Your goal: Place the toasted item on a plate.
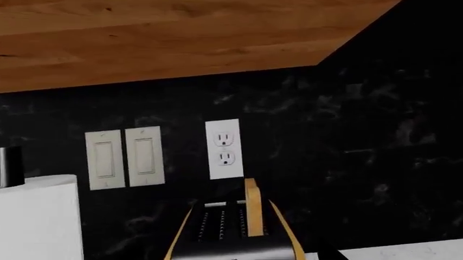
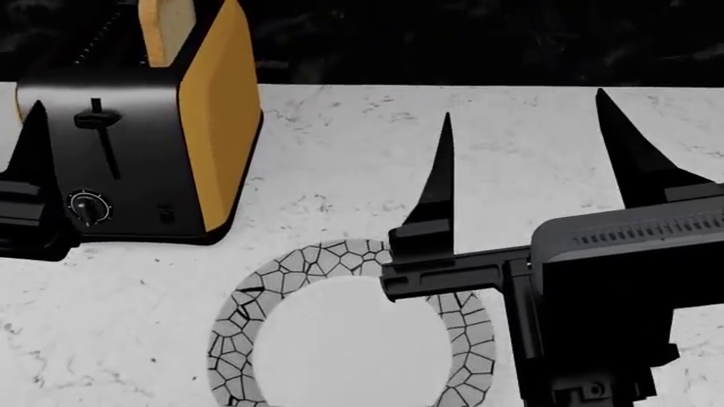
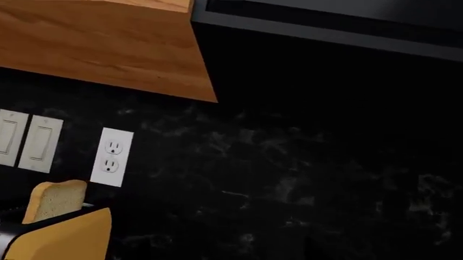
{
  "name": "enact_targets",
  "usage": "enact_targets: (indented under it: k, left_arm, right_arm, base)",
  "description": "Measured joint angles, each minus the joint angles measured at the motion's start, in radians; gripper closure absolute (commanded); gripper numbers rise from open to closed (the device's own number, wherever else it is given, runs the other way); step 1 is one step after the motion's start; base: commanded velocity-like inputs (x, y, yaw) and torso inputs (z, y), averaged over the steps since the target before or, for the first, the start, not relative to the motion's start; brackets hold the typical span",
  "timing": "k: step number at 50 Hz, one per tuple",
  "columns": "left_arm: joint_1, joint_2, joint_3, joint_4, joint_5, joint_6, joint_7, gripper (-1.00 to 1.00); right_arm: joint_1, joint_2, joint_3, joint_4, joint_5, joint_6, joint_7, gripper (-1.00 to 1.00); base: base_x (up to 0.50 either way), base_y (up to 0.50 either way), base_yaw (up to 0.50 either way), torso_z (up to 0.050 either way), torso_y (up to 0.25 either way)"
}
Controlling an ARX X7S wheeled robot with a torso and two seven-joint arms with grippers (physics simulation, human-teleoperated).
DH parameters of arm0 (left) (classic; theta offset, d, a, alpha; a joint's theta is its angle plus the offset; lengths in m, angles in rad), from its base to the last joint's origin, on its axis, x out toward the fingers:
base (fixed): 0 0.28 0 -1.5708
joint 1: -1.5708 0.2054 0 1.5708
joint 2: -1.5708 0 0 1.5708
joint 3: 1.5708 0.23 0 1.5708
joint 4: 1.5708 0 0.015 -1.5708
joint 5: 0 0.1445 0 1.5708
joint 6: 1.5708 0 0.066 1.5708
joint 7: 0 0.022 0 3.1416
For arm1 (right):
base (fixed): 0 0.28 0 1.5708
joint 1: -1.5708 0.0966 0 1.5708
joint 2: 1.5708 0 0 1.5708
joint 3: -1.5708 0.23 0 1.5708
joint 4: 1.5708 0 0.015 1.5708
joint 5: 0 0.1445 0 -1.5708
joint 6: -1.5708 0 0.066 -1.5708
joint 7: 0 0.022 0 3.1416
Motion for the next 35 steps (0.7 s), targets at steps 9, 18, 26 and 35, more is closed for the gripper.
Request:
enact_targets:
  k: [9, 18, 26, 35]
  left_arm:
    - [-0.005, -0.002, 0.000, 0.002, -0.005, -0.003, -0.005, -1.00]
    - [-0.010, -0.005, -0.006, 0.016, -0.015, -0.019, -0.011, -1.00]
    - [-0.011, -0.005, -0.012, 0.032, -0.025, -0.031, -0.017, -1.00]
    - [-0.021, -0.001, -0.032, 0.060, -0.051, -0.067, -0.022, -1.00]
  right_arm:
    - [0.002, 0.003, -0.002, -0.001, 0.004, 0.002, 0.003, -1.00]
    - [0.011, 0.004, -0.008, 0.004, 0.007, 0.002, 0.005, -1.00]
    - [0.012, 0.007, -0.011, 0.004, 0.009, 0.002, 0.008, -1.00]
    - [0.007, 0.007, -0.014, 0.008, 0.010, 0.000, 0.015, -1.00]
  base:
    - [0.30, -0.01, 0.00, 0.000, 0.000]
    - [0.31, -0.01, 0.00, 0.000, 0.000]
    - [0.31, -0.01, 0.00, 0.000, 0.001]
    - [0.10, 0.00, 0.00, 0.000, 0.000]
